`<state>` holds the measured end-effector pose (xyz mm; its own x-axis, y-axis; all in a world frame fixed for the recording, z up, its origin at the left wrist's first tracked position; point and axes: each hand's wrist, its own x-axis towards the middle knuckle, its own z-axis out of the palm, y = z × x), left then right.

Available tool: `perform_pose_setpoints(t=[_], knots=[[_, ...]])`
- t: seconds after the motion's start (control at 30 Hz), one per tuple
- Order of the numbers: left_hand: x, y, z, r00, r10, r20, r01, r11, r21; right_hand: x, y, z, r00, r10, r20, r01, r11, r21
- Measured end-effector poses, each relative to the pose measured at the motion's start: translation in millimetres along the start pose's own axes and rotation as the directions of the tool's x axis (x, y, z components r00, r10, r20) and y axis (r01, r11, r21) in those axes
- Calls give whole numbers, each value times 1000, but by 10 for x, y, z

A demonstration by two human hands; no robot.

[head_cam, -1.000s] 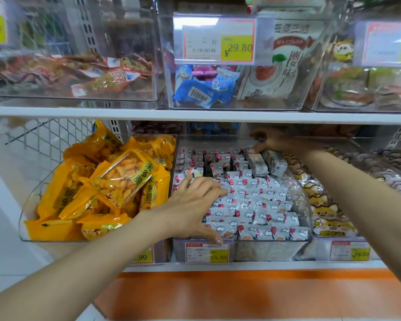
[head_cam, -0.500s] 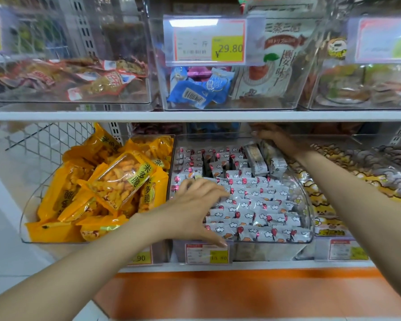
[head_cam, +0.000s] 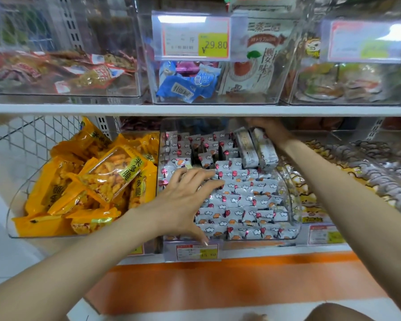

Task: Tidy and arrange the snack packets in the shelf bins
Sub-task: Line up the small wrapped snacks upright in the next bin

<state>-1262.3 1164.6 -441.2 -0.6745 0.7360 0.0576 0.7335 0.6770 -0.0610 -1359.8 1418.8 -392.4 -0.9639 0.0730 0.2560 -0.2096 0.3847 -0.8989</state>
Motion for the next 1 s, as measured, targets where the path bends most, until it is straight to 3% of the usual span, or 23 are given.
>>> perform_pose_setpoints(t=[0.13, 0.37, 0.6, 0.73, 0.9, 1.0], knots=[[-23, 20, -16, 1000, -21, 16, 21, 999, -24, -96, -80, 52, 1000, -13, 17, 13, 1000, 27], [-91, 126, -52, 1000, -12, 26, 12, 1000, 25, -126, -183, 27, 995, 29, -93, -24, 998, 56], [-116, 134, -35, 1000, -18, 18, 18, 999, 28, -289, -131, -8, 982, 187, 32, -188, 981, 35], [-108, 141, -43, 1000, -11, 28, 10, 999, 35, -386, -71, 23, 991, 130, 36, -134, 970, 203], [-88, 169, -46, 999, 9, 44, -11, 999, 38, -447, 62, 52, 989, 138, 59, -147, 809, 569], [-96, 182, -29, 999, 16, 32, -17, 999, 37, -426, 65, 31, 985, 171, -22, -127, 804, 580]])
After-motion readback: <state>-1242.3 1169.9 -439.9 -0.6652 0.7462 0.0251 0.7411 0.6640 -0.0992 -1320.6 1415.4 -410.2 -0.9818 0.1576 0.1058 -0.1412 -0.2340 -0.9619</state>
